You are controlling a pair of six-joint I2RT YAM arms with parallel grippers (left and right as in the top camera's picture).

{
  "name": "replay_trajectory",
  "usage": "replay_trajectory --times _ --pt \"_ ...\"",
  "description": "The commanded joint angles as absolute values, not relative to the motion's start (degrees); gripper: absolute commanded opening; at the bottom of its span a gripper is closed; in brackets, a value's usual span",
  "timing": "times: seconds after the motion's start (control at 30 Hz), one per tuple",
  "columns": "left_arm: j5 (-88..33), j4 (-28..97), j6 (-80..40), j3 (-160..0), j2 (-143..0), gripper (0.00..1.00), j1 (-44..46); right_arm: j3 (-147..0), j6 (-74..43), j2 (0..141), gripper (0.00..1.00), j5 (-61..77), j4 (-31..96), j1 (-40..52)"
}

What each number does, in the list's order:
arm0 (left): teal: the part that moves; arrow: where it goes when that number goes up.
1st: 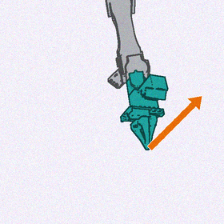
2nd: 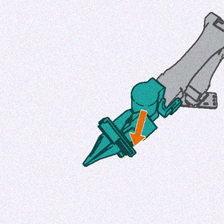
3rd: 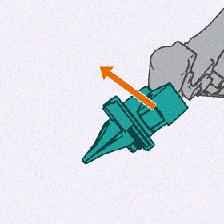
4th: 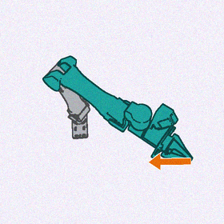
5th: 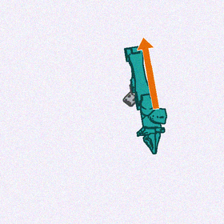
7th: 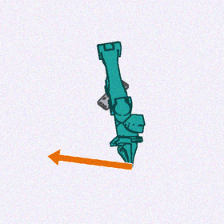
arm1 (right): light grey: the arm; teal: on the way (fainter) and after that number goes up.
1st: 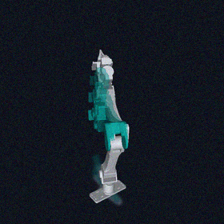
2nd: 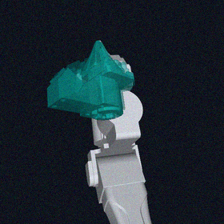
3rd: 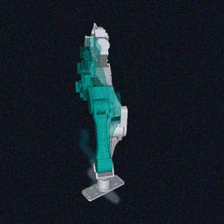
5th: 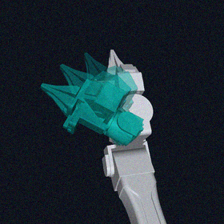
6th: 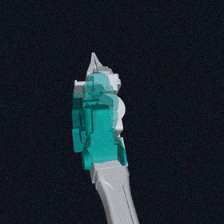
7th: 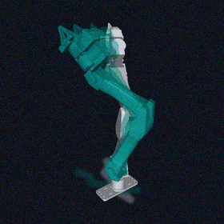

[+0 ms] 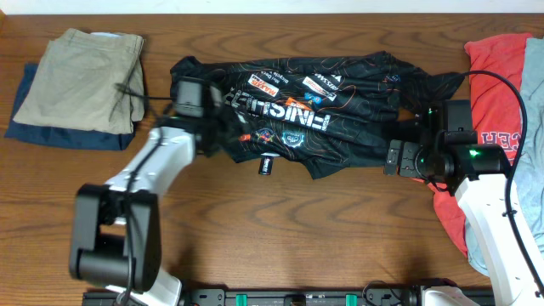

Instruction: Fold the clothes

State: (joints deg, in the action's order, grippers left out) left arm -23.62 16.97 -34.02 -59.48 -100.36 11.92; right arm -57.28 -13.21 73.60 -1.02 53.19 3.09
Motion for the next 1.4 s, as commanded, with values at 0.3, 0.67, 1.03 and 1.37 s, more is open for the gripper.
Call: replay_trajectory --times 0.3,0.67,1.03,1.37 --pt "-13.54 17.76 -33.21 -58.61 -111.59 0.64 20.01 -57.65 -13.23 73.08 0.99 -1.50 54.11 2.63" --pt "-0.80 31.66 -31.70 -58.65 -110.67 0.06 11.84 -57.63 -13.23 73.08 0.99 -3.05 54.26 2.61" --pt "-7.18 34.11 -30.63 -66.89 -100.62 0.32 -6.98 -57.63 -13.26 75.85 0.99 -3.20 54.02 2.63" --pt "-19.22 45.41 -30.68 -65.56 -97.56 0.84 0.95 -57.63 -13.26 80.18 0.99 -3.18 53.41 2.63"
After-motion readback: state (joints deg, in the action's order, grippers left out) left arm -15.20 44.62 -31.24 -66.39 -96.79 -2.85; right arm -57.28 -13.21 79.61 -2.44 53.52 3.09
